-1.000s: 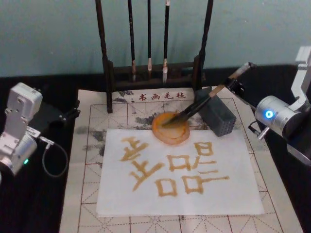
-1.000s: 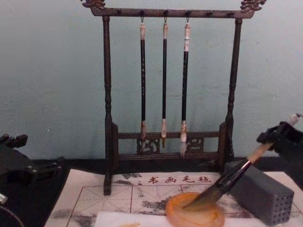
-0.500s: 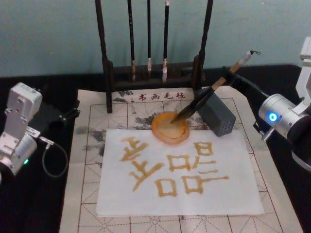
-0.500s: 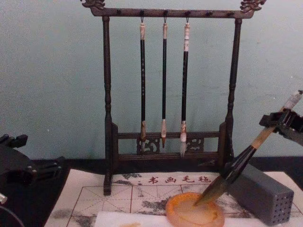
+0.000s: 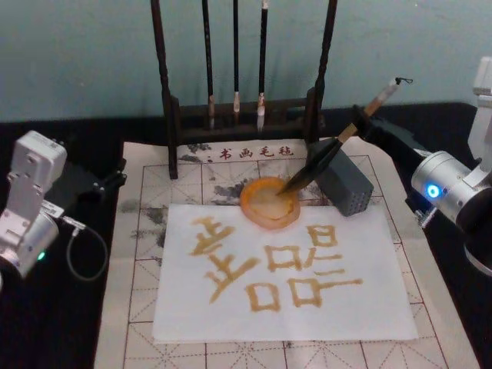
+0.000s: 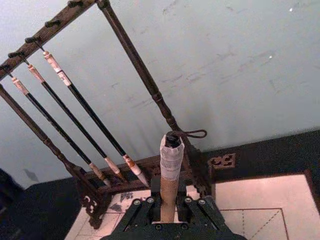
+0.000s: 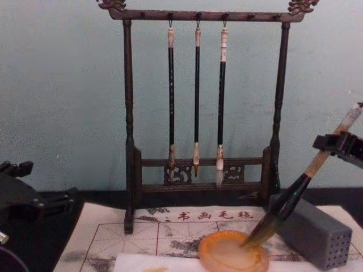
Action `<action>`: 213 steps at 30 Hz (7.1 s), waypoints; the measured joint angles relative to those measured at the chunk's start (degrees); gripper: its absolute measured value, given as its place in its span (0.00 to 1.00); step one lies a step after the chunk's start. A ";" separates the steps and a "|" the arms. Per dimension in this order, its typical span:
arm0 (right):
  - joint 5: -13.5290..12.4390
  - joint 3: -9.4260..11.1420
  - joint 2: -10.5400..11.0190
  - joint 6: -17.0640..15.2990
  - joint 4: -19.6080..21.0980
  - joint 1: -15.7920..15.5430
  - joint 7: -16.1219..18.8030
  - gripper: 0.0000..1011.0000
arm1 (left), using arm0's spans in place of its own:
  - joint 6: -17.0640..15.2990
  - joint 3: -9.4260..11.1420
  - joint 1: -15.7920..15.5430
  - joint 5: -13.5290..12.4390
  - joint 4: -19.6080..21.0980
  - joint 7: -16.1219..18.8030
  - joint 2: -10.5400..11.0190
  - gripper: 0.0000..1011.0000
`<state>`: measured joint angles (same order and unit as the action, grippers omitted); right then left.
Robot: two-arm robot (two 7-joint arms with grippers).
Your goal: Pick up the brush from the inkstone, write on the paper, then place the brush back to its original position.
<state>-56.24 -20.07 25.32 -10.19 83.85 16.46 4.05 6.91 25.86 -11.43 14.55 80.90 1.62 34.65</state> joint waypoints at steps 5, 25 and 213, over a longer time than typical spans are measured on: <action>1.27 0.55 0.02 0.53 0.44 -0.51 0.09 0.20 | 0.00 0.00 0.00 0.00 0.00 0.00 0.00 0.99; 5.80 3.43 2.81 2.98 7.38 -5.31 4.95 0.20 | 0.00 0.00 0.00 0.00 0.00 0.00 0.00 0.99; 13.59 15.53 9.70 4.34 23.92 -22.44 19.26 0.20 | 0.00 0.00 0.00 0.00 0.00 0.00 0.00 0.99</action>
<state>-42.65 -4.54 35.01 -5.85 107.78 -5.97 23.31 6.91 25.86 -11.43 14.55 80.90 1.62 34.64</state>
